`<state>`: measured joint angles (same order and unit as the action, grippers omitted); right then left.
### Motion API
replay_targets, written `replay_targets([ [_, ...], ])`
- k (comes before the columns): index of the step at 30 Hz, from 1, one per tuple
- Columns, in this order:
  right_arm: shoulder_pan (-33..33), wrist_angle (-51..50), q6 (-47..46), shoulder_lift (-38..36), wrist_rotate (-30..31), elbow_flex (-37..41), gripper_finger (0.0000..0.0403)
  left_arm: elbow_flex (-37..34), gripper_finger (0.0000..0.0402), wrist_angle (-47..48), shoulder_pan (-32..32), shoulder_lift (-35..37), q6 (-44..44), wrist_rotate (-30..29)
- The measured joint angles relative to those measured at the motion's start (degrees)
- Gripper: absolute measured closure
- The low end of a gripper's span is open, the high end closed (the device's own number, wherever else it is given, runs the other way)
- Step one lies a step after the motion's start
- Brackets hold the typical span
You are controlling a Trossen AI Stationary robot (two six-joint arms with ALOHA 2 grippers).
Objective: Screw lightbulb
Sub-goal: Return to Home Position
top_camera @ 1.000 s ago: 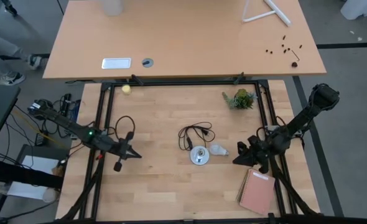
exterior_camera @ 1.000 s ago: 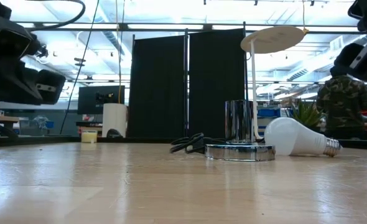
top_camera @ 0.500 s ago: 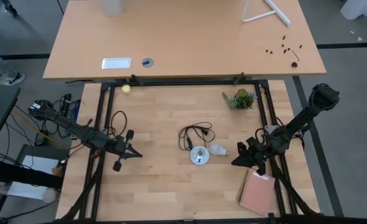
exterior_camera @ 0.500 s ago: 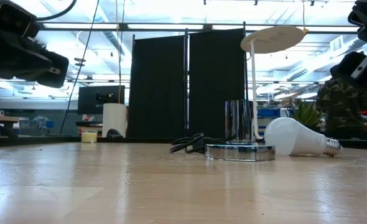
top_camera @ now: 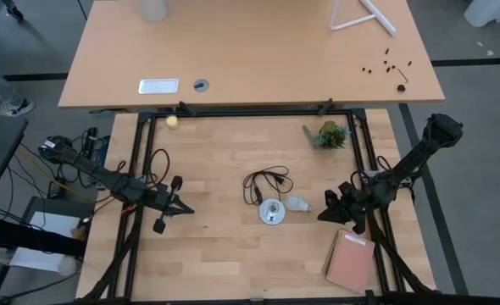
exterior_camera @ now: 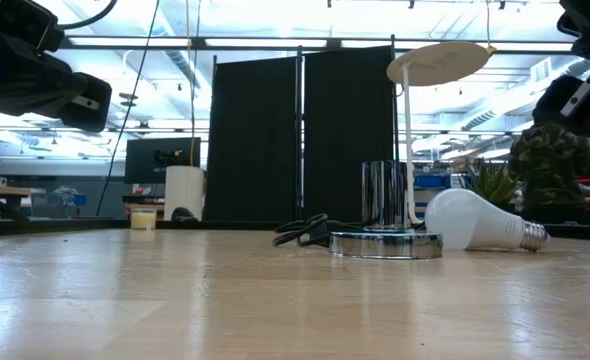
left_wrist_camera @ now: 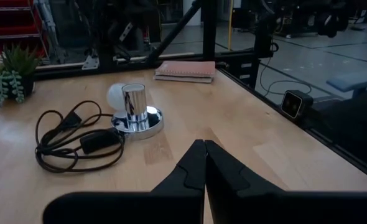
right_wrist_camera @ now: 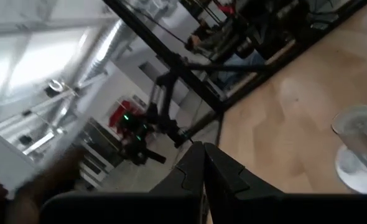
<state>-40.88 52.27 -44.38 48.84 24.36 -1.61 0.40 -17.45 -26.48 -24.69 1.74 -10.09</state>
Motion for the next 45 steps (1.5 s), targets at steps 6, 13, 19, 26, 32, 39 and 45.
replay_targets([
  [6,1.29,0.19,0.0,-5.28,0.0,0.0,0.0385,-0.02,0.0392,0.0,-0.01,0.0,0.01,0.0],
  [13,2.76,0.22,0.0,-10.36,0.0,0.0,0.0385,-0.02,0.0392,0.0,0.0,0.0,0.02,0.0],
  [19,3.51,0.25,-2.6,-13.46,0.0,0.0,0.0385,-0.02,0.0392,0.0,0.0,0.0,0.02,0.0],
  [26,3.69,-3.55,20.93,-17.07,-7.21,0.0,0.0385,-0.02,0.0392,0.02,-0.02,0.0,0.0,0.0],
  [32,3.69,-13.21,49.52,-20.48,-9.04,0.02,0.0385,-0.02,0.0392,0.0,-0.02,0.0,0.02,0.0],
  [39,3.69,-22.53,58.83,-25.91,-9.55,0.76,0.0385,-0.02,0.0392,0.02,-0.01,0.0,0.01,0.0],
  [45,4.35,-27.69,59.69,-30.47,-11.07,1.29,0.0385,-0.02,0.0392,0.02,0.0,-0.02,0.02,0.02],
])
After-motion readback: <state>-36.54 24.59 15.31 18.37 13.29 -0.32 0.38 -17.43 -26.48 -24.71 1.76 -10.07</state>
